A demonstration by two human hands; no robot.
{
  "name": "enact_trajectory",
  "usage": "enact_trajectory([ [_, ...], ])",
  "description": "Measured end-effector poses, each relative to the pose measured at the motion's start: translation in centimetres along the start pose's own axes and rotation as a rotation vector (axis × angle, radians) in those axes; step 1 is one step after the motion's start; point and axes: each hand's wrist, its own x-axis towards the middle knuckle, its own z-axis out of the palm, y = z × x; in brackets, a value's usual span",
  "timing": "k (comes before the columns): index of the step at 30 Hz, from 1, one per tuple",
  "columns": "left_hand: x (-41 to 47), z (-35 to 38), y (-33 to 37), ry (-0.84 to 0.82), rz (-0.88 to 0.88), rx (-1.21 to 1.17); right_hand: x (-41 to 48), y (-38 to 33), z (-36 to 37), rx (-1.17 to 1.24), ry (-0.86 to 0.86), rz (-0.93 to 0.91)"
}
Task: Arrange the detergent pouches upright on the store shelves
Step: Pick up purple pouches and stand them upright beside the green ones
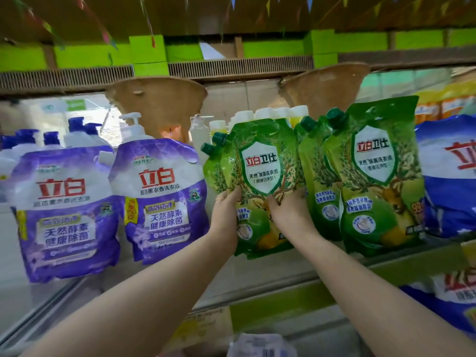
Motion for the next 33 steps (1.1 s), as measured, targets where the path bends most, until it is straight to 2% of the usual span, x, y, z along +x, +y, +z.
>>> enact_trajectory([
  [3, -1.2, -0.7, 0.3, -0.001, 0.015, -0.047, -3.3, -1.6, -0.6, -0.179, 0.143, -0.295],
  [6, -2.3, -2.3, 1.0, 0.034, 0.022, 0.007, -5.7, -4.0, 0.2, -0.125, 0.230, -0.580],
  [8, -3.0, -3.9, 1.7, 0.060, 0.032, 0.063, -6.5, -5.5, 1.4, -0.101, 0.221, -0.660],
  [19, -6.8, -18.9, 8.7, 0.284, 0.161, 0.171, -13.4, -15.4, 11.6, 0.018, -0.042, -0.757],
  [22, -7.8, -24.1, 10.8, 0.328, 0.210, 0.221, -16.2, -18.8, 14.6, 0.059, -0.113, -0.772],
  [26, -9.2, -31.7, 13.9, 0.394, 0.218, 0.177, -20.5, -24.1, 19.1, 0.073, -0.135, -0.780],
  [33, -11.5, -46.0, 19.7, 0.542, 0.285, 0.222, -29.3, -33.4, 28.0, 0.263, -0.252, -0.813],
])
